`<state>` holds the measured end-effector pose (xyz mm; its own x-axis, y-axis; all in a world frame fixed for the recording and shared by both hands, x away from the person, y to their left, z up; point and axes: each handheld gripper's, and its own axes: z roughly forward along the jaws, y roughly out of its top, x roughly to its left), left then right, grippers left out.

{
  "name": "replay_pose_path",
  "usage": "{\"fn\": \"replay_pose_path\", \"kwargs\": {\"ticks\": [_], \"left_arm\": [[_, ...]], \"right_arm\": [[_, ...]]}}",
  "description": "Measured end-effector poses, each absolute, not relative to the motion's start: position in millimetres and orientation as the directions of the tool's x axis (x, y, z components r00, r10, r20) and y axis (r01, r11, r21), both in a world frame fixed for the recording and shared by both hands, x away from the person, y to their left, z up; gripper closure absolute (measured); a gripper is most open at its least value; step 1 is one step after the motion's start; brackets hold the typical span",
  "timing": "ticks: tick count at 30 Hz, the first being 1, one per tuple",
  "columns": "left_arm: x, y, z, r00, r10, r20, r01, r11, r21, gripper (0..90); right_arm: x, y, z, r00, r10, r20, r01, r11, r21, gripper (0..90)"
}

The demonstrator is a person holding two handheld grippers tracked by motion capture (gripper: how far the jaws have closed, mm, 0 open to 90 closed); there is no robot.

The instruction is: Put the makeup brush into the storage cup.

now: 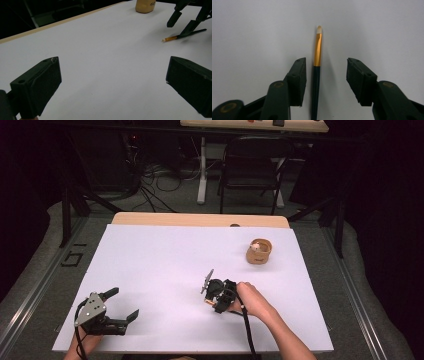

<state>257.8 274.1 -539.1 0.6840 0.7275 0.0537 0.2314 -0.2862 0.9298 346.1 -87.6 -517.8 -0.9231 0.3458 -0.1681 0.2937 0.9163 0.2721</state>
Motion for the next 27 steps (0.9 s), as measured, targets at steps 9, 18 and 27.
{"fn": "replay_pose_path", "kwargs": {"ticks": [9, 18, 27], "left_arm": [[257.8, 274.0, -539.2, 0.686, 0.725, 0.053, 0.231, -0.287, 0.930, 0.0], [257.9, 273.5, -539.3, 0.687, 0.725, 0.054, 0.232, -0.289, 0.929, 0.0], [257.9, 273.2, -539.2, 0.688, 0.723, 0.058, 0.231, -0.294, 0.927, 0.0]], "right_arm": [[345.9, -86.7, -520.2, -0.930, 0.333, -0.158, 0.290, 0.926, 0.242, 64.8], [345.7, -85.0, -523.5, -0.936, 0.322, -0.140, 0.290, 0.935, 0.205, 73.8], [346.2, -85.0, -525.2, -0.936, 0.325, -0.135, 0.299, 0.936, 0.184, 78.2]]}}
